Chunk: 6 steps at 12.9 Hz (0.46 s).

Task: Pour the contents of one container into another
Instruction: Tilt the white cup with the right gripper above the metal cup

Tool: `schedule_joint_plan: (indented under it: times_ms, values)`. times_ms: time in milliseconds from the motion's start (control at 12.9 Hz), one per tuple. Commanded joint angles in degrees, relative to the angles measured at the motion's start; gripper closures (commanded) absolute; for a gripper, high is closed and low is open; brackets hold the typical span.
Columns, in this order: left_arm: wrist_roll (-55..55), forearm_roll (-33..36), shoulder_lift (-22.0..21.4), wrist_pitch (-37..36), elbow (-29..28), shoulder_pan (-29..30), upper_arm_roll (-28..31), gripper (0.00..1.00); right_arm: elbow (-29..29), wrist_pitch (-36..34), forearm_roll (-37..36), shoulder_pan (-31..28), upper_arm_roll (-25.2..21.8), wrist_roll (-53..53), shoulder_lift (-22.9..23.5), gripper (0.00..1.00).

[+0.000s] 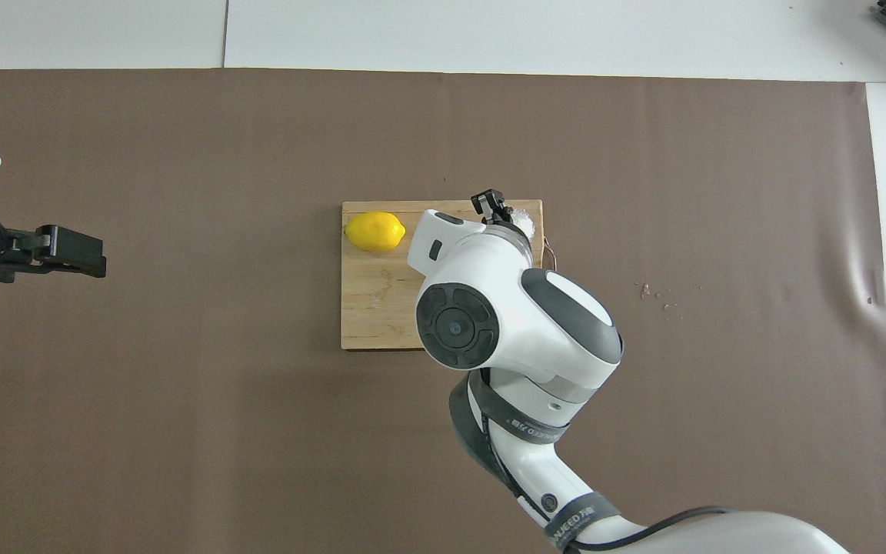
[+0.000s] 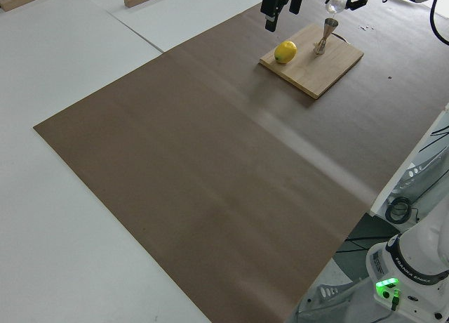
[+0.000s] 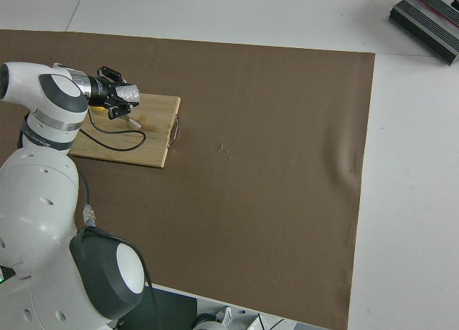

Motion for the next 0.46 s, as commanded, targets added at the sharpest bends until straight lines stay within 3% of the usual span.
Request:
schedule_joint_plan:
  times_ms: [0,387]
  values:
    - [0.43,-0.56,-1.60,-0.42,-1.58,0.62,-0.17,0.00,-1.09,0.23,-0.53,-0.23,0.70,3.04,-1.00,1.00]
    - [0.43,-0.56,-1.60,-0.42,-1.58,0.62,-0.17,0.00,-0.21,1.46,7.11,-1.11,0.71,3.93,-0.38,1.00]
